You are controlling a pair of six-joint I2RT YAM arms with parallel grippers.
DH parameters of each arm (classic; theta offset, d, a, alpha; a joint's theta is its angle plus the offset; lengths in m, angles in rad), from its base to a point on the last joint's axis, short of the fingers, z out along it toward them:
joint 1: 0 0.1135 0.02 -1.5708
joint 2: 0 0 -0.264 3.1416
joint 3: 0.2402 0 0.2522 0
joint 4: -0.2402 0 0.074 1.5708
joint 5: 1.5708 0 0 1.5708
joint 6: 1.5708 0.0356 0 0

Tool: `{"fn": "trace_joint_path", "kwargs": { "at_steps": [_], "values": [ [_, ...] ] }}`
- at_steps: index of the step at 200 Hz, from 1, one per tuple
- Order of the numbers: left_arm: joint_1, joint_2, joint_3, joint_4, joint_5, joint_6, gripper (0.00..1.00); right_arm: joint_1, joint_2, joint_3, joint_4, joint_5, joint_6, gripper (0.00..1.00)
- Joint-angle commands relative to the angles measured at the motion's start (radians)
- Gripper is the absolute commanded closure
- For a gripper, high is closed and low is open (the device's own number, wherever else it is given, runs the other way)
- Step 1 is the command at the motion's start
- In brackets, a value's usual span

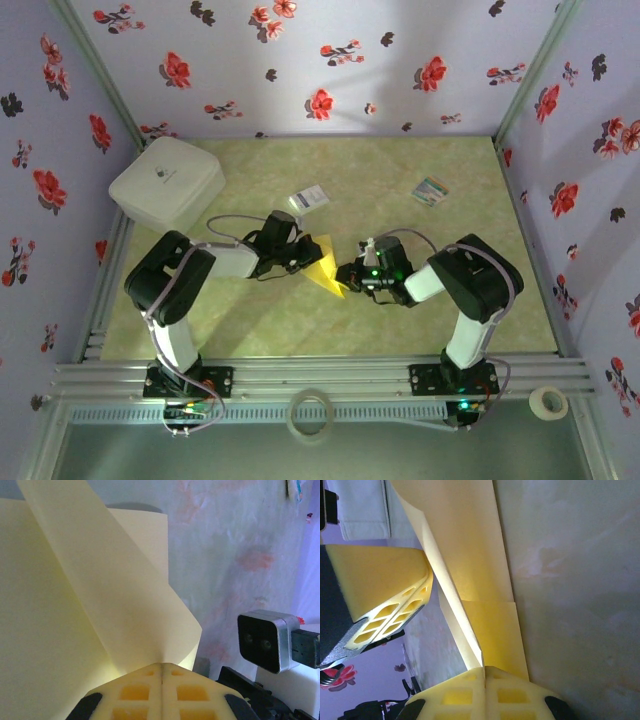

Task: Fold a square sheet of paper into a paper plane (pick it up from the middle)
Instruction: Fourth fold the wing at the center of the table.

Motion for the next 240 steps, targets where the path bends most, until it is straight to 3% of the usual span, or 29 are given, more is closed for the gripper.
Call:
{"fn": "trace_joint_path", "kwargs": {
  "at_steps": [1,240],
  "values": [
    [-0.003,0.029,0.033,0.020,0.015,0.008,0.97,-0.003,0.040,0.014,-0.026,-0.006,0.030,1.00],
    [-0.003,0.133,0.091,-0.011,0.029,0.020,0.96,-0.010,0.052,0.020,-0.066,0.005,0.036,0.98]
  ]
}}
